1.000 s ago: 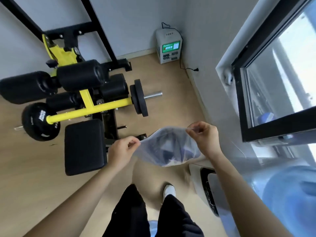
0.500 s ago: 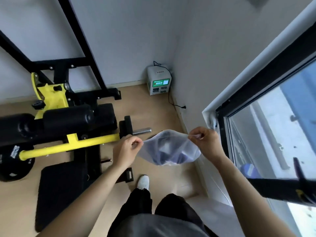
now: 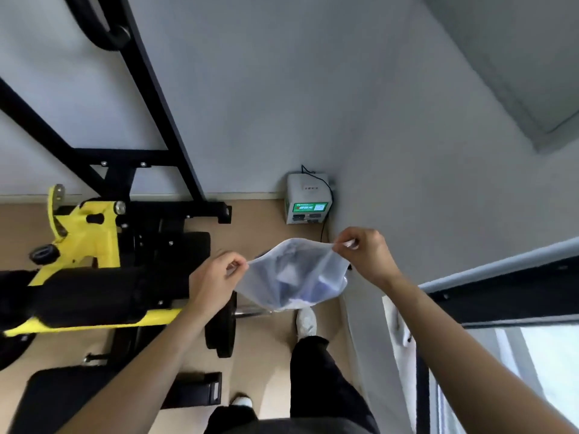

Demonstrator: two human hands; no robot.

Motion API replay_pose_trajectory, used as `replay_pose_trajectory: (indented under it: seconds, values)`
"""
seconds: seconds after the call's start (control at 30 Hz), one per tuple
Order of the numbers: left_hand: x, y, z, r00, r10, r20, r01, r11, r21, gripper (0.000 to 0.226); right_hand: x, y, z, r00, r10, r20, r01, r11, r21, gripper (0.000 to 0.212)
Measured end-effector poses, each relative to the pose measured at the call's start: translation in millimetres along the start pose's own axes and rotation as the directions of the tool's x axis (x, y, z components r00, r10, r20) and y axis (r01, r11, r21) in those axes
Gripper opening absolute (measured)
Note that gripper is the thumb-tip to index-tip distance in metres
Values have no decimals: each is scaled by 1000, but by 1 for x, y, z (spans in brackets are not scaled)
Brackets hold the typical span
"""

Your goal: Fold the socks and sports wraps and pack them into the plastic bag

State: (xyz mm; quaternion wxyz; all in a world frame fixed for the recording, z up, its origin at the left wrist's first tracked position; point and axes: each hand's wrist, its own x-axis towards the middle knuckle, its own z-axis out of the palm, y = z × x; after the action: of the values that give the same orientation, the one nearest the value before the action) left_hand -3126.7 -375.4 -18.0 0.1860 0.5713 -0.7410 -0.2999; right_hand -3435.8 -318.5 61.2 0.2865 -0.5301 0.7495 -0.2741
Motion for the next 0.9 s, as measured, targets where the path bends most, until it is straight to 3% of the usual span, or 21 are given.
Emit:
replay_pose_trajectory:
  seconds: [0.13, 0.37, 0.6, 0.9]
  values:
    - [59, 13, 7, 993, -83, -84, 89, 994, 68, 5, 95, 23, -5, 990, -11, 139, 3, 998, 58, 13]
    - [135, 13, 12, 962, -188, -196, 210, 973, 97, 5, 228, 45, -1, 965, -56, 256, 19, 989, 145, 22]
    - [220, 1, 17, 918, -309, -249, 337, 938, 79, 7, 335, 49, 27, 945, -83, 315, 89, 996, -5, 30]
    - [328, -51, 57, 846, -517, -134, 515, 856, -46, 7, 434, 56, 93, 935, -2, 353, 58, 987, -148, 22]
